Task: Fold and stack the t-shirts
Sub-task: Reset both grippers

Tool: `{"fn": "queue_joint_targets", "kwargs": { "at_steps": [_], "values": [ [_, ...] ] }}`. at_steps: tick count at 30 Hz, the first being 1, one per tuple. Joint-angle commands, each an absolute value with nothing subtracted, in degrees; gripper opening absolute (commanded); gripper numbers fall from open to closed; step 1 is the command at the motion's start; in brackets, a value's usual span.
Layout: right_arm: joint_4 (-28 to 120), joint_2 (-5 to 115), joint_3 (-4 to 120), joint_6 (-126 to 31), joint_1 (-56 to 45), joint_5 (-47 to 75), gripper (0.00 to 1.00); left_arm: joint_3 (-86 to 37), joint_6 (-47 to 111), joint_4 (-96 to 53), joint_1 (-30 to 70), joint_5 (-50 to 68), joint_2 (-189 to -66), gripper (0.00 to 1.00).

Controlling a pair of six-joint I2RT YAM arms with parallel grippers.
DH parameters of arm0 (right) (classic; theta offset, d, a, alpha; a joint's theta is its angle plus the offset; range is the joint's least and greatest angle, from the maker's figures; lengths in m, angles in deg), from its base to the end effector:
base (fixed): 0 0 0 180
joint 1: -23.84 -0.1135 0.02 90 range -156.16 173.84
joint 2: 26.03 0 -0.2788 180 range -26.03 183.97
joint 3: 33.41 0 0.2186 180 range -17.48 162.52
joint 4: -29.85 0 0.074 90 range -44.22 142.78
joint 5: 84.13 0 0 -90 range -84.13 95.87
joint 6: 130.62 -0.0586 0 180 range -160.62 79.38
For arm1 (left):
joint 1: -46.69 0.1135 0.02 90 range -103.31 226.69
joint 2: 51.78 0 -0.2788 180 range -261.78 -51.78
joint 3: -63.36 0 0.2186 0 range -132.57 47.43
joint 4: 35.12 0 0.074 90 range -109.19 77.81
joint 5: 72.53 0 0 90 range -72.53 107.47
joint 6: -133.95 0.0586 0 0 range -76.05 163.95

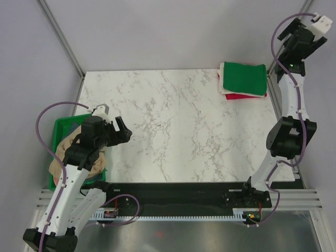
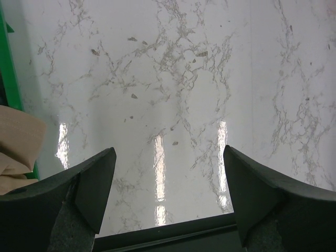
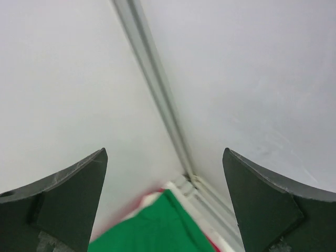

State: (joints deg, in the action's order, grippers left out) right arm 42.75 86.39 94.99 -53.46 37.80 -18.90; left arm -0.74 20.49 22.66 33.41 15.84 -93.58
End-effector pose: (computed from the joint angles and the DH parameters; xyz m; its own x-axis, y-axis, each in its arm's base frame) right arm 0.4439 -0.1356 0.4382 0.1897 0.1608 -0.9686 0.5978 0.7636 0.2439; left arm 0.1187 -0.0297 0.3053 -0.6186 -0.2629 -0.7404 0.0064 0.9406 -0.3393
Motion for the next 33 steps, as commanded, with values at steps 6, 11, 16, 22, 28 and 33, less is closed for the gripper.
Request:
{"fn": "queue_joint_targets", "kwargs": {
  "at_steps": [6,11,16,22,28,33],
  "values": [
    [43.32,63.02,69.56,-66.82,21.86,-4.39,0.98,-1.0,21.63,20.98,33.5,14.31,-91.85,0.9],
    [40.86,56.94,51.18,-68.91,-3.46,-13.98,0.98,-1.0,21.89,20.89,33.5,13.78,-91.5,0.9],
    [42.35,59.04,44.41,-68.75,-24.97,-17.33,0.98,-0.91,21.63,21.06,33.5,15.8,-91.68,0.9],
    [44.11,63.44,39.75,-75.85,-36.52,-18.82,0.98,-0.91,21.45,21.33,33.5,16.5,-91.77,0.9],
    [47.17,66.87,38.59,-77.89,-40.49,-21.55,0.98,-1.0,21.28,21.42,33.5,17.21,-92.03,0.89],
    [46.22,67.75,39.3,-74.2,-42.94,-20.23,0.98,-1.0,21.19,21.5,33.5,17.29,-91.68,0.89]
  ]
}}
